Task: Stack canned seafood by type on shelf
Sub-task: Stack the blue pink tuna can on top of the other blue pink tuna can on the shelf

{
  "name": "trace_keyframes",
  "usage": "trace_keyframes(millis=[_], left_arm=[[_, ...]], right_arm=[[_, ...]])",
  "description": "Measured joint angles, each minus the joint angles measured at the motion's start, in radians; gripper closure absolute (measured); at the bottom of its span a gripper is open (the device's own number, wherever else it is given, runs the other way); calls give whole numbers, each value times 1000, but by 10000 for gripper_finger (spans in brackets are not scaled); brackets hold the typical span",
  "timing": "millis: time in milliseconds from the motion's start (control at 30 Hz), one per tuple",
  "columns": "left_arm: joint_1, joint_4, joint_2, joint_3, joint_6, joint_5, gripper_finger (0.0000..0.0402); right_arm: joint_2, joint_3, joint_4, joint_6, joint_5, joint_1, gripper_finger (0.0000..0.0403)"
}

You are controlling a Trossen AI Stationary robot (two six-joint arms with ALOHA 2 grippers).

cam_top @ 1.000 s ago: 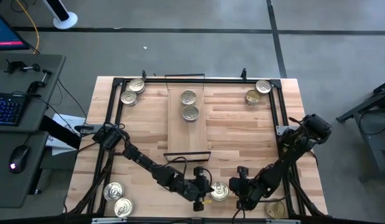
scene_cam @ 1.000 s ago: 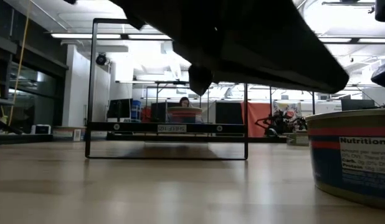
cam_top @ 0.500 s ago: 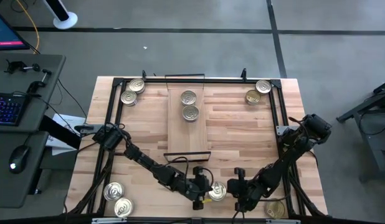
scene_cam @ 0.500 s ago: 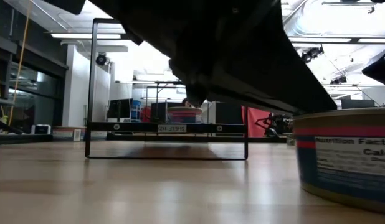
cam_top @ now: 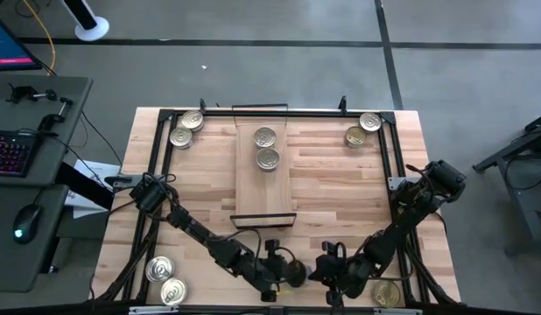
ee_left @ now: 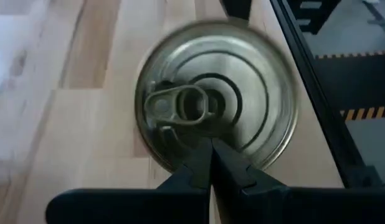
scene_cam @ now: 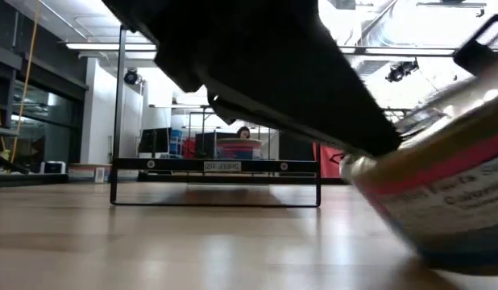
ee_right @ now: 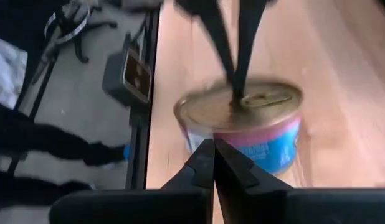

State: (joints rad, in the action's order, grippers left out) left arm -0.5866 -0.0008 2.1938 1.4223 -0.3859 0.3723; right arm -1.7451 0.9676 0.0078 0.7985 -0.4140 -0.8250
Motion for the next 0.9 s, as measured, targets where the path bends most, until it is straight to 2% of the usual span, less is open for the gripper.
trace_keyframes(millis=[300,467,667,900], left_arm=[[-5,-147,3,-4,3,-6,401],[-20,-218,-17,-5,-1,-22,402],[-20,-366,-72,-5,-40,-27,401],[-16,-390,-171,-13,30,4,401]], right_arm=[[0,5,78,-48,-34,23,403],[0,85,67,-18,-21,22,403],[-5,309,-215,205,78,76,403],[-111,699,-702,31,99,113,403]])
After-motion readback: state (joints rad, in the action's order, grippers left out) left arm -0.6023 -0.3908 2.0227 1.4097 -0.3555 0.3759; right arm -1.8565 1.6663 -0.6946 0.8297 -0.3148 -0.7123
